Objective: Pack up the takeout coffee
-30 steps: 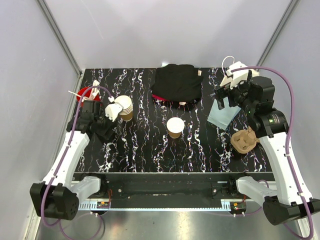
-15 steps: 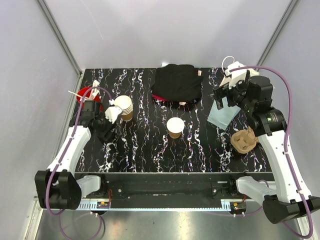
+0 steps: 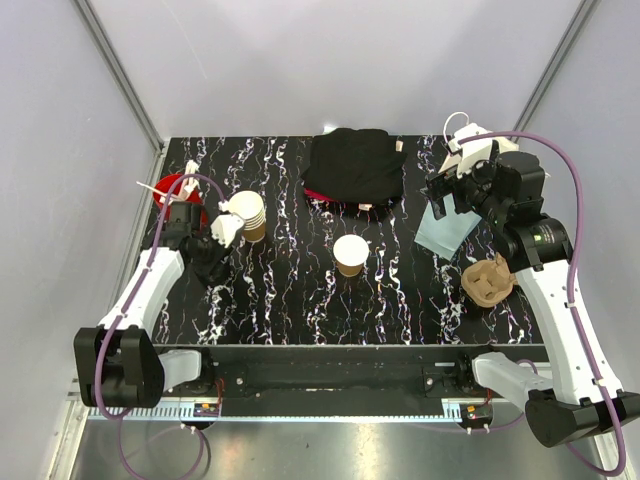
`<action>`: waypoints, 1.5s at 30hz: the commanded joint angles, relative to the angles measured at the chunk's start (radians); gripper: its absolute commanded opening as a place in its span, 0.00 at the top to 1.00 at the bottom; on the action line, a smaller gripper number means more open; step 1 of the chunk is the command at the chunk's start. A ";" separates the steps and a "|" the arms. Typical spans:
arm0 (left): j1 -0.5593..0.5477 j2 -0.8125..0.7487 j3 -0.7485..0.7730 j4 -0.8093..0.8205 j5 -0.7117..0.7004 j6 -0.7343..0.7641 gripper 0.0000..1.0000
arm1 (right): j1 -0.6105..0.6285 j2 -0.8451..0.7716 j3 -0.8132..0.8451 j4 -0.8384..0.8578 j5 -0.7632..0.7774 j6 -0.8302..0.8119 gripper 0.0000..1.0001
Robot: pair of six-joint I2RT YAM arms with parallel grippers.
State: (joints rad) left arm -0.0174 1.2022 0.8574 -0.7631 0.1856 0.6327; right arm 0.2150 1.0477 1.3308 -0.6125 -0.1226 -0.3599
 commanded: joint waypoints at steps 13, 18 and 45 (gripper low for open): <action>0.016 0.016 -0.015 0.054 0.040 0.007 0.66 | -0.005 -0.005 -0.005 0.040 -0.008 0.015 0.00; 0.016 0.016 -0.012 0.056 0.044 0.005 0.69 | -0.003 -0.005 -0.007 0.043 -0.008 0.013 0.00; 0.016 -0.016 0.003 0.054 0.045 -0.024 0.88 | -0.005 -0.009 -0.010 0.043 -0.012 0.013 0.00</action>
State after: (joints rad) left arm -0.0071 1.2129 0.8436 -0.7391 0.2070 0.6193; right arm 0.2150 1.0477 1.3220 -0.6098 -0.1230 -0.3580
